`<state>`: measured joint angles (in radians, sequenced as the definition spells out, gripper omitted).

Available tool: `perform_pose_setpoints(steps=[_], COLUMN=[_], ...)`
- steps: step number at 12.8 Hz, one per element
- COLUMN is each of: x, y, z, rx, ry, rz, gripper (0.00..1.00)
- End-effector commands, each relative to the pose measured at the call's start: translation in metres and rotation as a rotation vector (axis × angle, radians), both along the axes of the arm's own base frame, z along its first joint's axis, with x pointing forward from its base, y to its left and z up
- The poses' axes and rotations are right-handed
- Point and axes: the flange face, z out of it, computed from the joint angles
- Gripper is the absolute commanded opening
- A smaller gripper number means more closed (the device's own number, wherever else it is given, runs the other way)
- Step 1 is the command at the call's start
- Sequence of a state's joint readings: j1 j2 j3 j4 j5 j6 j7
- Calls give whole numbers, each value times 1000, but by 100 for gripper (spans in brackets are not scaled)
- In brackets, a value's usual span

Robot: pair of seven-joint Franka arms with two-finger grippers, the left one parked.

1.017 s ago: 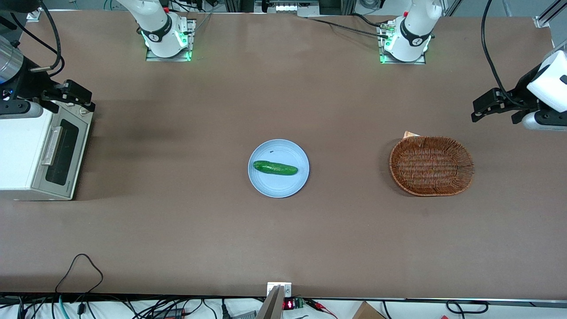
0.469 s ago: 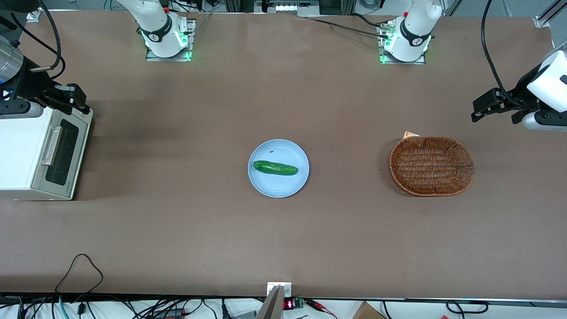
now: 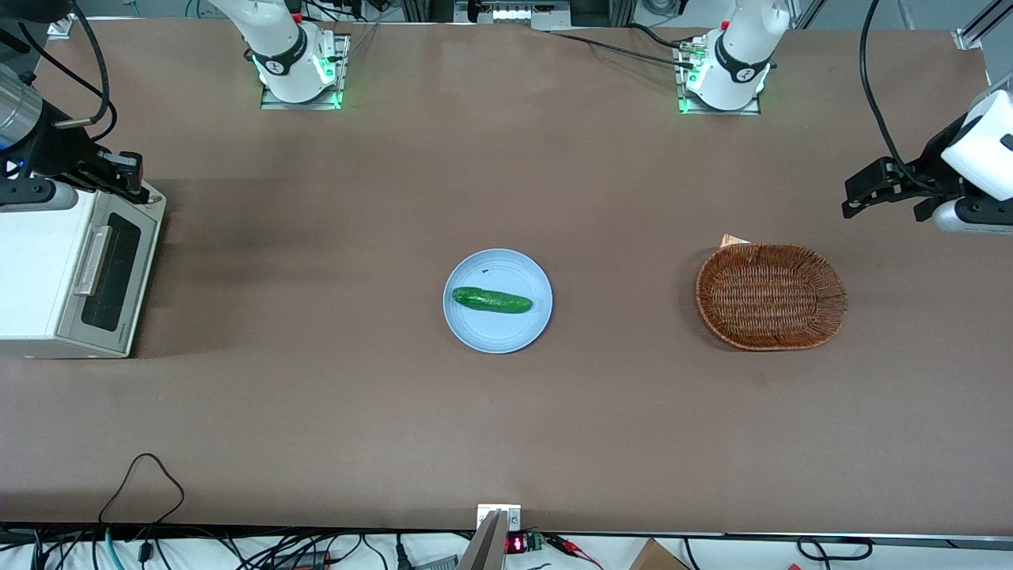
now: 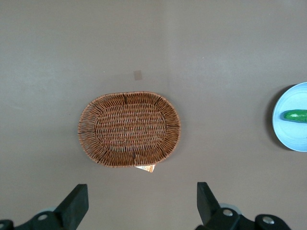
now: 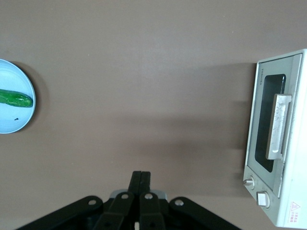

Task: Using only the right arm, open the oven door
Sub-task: 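Move the right gripper down onto the toaster oven's silver door handle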

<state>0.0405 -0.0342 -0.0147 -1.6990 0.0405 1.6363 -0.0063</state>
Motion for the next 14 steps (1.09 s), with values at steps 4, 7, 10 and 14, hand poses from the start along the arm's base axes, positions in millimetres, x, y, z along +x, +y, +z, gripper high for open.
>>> perform_pose_setpoints(steps=[4,7,10,14], x=[0,4,11,29], y=[-5,-18,-33,-59], z=[-3,-16,-33,-84], rx=[-31,-172,-320,-587], ry=[17,42,73,123], rz=[0,18,33,85], gripper=[0,0,0,1])
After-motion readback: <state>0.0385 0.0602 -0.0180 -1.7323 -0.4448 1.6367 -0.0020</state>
